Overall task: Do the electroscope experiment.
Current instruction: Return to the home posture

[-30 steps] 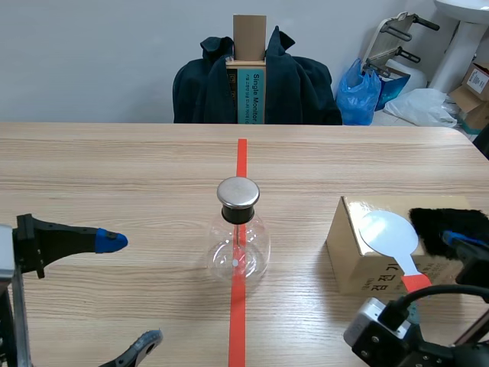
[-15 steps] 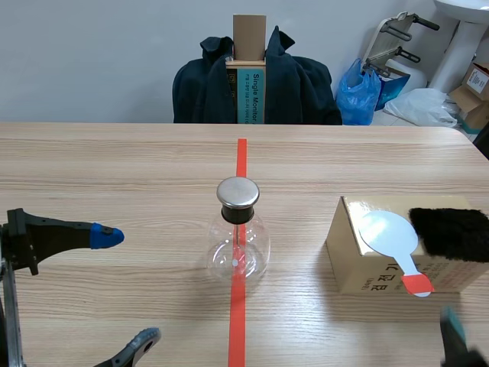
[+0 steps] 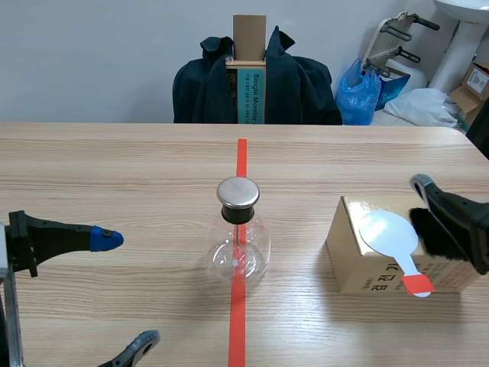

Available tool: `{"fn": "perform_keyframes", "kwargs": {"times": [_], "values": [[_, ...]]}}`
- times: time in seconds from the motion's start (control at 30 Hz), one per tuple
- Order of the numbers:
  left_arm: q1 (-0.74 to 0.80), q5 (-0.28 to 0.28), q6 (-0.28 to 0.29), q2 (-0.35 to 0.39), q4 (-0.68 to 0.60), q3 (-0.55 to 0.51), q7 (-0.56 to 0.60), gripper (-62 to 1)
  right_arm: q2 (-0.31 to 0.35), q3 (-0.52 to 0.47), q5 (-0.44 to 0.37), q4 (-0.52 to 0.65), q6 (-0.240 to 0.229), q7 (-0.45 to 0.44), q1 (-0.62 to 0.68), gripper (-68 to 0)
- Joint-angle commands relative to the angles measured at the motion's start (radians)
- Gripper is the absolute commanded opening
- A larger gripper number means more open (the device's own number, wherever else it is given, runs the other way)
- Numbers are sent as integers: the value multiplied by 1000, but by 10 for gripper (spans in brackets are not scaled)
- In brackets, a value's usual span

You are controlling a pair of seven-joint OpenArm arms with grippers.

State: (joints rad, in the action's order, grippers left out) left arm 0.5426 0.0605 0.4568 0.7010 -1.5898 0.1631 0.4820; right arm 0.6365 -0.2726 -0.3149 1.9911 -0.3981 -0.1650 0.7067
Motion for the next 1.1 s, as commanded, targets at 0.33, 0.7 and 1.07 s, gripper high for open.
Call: {"fn": "perform_keyframes", "kwargs": {"times": [0.33,0.7,1.07], "values": [[0,10,2,-5,-12,1,16,14,-98,56,-6,-1,-19,-63,-160,4],[0,11,2,-8,-12,1,19,14,-218,216,152,-1,-18,-63,-189,4],[0,11,2,-8,-12,1,19,14,-219,241,153,-2,-18,-62,-189,4]]}}
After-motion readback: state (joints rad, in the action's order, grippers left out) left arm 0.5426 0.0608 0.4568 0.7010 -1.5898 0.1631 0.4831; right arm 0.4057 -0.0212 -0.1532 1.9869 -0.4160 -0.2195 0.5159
